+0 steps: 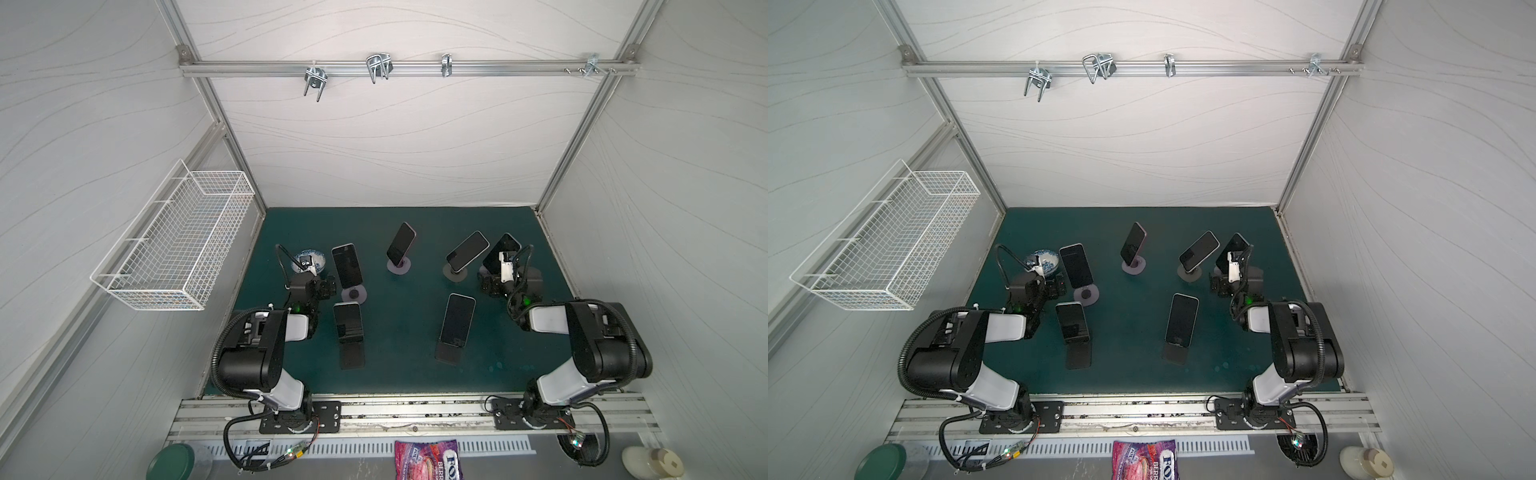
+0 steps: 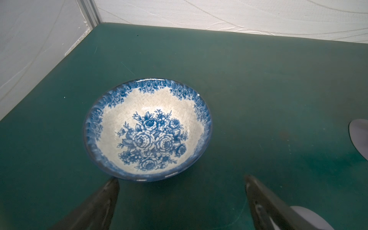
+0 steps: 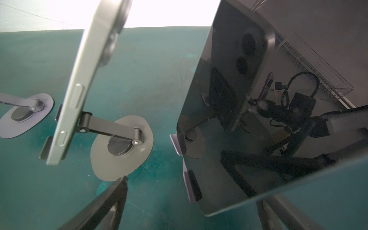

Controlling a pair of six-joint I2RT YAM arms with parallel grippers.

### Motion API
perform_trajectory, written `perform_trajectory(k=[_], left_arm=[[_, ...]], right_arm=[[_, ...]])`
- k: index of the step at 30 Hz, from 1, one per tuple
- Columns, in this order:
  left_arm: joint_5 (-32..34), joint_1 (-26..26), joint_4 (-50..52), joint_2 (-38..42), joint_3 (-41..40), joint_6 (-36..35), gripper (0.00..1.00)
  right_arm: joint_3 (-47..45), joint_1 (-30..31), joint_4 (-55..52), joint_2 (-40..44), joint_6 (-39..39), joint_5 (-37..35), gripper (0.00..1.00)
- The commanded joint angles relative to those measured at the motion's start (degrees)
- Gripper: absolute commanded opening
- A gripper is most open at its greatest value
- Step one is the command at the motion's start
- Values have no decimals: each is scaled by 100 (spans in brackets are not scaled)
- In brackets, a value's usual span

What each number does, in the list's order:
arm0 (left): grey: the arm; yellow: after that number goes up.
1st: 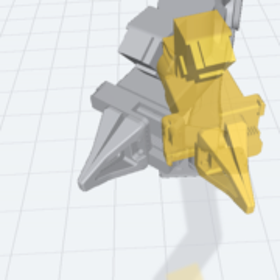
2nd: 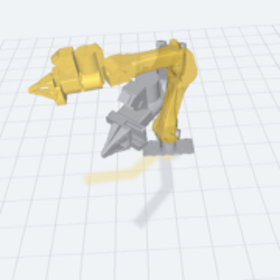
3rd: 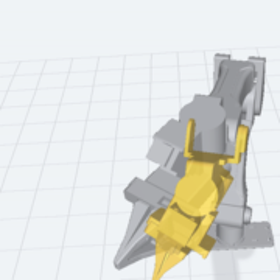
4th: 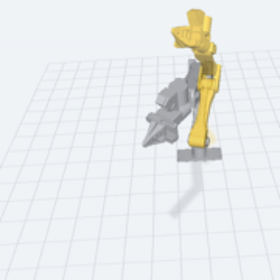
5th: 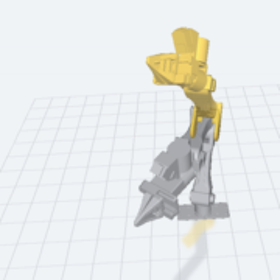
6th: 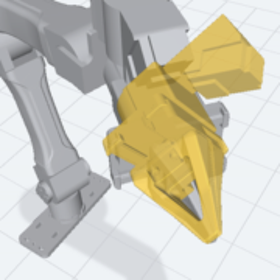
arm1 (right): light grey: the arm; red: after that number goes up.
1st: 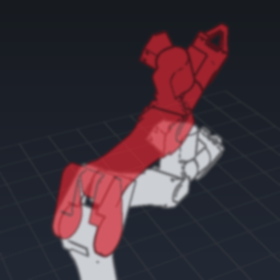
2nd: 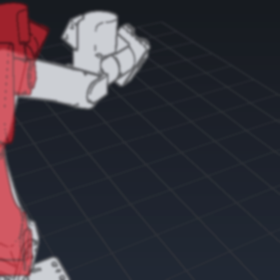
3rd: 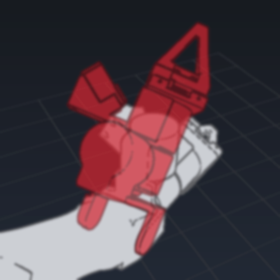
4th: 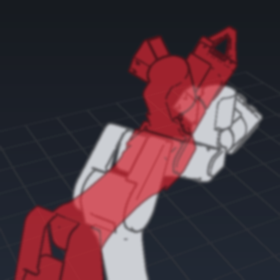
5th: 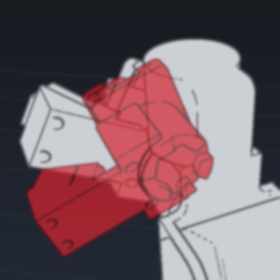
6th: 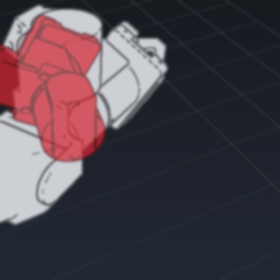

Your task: Remove the phone from the phone stand

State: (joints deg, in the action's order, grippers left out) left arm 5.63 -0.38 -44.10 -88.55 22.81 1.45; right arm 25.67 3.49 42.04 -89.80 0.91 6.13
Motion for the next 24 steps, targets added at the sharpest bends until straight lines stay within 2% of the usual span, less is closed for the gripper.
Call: perform_trajectory(k=[1,12,17,20,24], left_arm=[[29,3,-340,-49,180,-90,99],[20,-10,-332,-55,185,-75,99],[-176,-127,-253,-57,225,20,99],[-53,-125,-327,-4,176,48,94],[197,-130,-439,311,-25,145,92]], right_arm=[[85,-36,160,-44,22,46,99],[84,-45,160,-46,15,72,99],[87,-102,184,-59,-51,168,99],[-24,-193,337,-19,-95,325,99],[-286,-304,619,198,-284,145,99]])
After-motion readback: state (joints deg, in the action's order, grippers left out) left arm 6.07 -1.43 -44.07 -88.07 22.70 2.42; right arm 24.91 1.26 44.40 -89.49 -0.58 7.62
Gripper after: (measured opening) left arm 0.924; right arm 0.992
